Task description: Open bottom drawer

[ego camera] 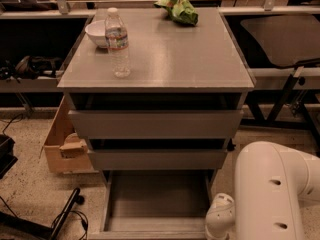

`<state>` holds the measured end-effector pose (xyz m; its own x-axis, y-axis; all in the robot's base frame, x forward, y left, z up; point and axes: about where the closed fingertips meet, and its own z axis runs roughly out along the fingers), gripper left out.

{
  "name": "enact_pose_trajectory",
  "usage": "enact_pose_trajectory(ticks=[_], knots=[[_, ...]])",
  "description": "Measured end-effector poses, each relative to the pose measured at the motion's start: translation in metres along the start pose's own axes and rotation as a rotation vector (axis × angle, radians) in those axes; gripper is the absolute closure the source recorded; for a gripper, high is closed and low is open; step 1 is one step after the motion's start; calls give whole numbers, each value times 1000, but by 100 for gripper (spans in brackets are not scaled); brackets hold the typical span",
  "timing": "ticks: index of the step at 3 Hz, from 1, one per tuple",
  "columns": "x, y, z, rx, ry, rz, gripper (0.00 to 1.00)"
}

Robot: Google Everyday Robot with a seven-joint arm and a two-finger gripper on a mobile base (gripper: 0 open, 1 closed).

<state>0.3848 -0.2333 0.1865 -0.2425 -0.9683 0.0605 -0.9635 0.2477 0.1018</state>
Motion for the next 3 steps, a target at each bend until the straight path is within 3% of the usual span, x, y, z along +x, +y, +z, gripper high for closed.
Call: enact_pose_trajectory(ticks=[1,2,3], knots=[[-28,18,-9,36,-60,-73,0],[-55,22,-5,89,-89,-208,0],[-55,22,-5,89,-89,-208,0]])
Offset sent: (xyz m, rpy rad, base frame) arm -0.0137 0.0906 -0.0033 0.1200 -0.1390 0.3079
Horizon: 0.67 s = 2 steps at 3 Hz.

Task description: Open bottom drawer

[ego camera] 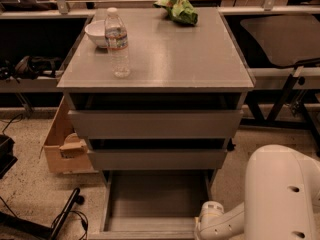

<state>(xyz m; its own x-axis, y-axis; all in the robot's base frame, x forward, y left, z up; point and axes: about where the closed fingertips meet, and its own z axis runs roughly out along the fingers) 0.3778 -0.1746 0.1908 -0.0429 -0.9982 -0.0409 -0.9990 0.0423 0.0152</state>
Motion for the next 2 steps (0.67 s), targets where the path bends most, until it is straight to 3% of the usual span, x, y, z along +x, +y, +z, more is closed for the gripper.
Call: enact_pose_trajectory(ticks=[1,2], knots=[[16,16,6,-44,14,37,18],[48,56,15,-130,32,82,41]])
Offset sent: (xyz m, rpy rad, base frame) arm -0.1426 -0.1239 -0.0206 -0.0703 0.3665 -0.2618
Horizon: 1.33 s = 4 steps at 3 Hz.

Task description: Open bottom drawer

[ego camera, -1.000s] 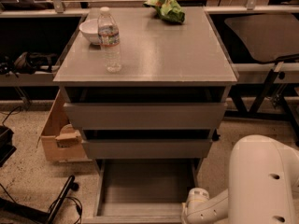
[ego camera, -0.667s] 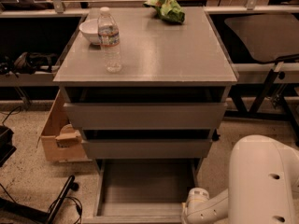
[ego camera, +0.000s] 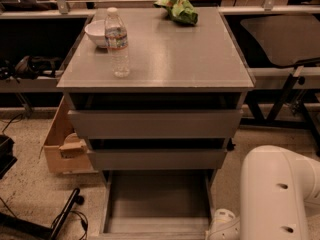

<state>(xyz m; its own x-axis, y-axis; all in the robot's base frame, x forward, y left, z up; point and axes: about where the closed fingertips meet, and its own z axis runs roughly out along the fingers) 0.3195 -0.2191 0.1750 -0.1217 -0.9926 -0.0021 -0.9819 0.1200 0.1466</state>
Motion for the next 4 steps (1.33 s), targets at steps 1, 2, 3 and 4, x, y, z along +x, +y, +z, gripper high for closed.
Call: enact_pose_trajectory(ticks=[1,2,3,4], knots=[[-1,-5,-4,0,0,0,72],[-1,-7,-7,0,0,0,95],[4,-8,-10,-3,8,4,100],[12,-9,-15,-8,23,8,100]])
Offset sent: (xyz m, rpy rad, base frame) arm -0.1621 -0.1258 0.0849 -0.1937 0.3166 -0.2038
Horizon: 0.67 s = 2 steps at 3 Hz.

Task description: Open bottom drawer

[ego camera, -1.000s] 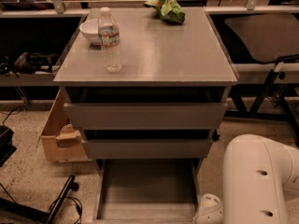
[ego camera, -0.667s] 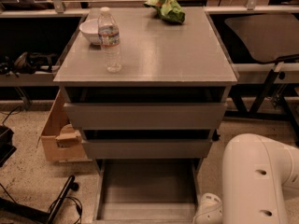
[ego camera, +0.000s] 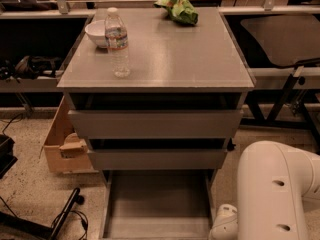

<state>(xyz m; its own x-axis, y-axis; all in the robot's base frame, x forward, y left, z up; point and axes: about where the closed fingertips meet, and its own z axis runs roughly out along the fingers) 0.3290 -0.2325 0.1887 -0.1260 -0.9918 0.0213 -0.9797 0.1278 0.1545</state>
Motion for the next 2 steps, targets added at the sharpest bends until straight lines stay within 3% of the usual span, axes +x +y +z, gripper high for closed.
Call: enact_pose_trajectory(ticks=[2], knots=[[-1,-11,-2,0,0,0,100]])
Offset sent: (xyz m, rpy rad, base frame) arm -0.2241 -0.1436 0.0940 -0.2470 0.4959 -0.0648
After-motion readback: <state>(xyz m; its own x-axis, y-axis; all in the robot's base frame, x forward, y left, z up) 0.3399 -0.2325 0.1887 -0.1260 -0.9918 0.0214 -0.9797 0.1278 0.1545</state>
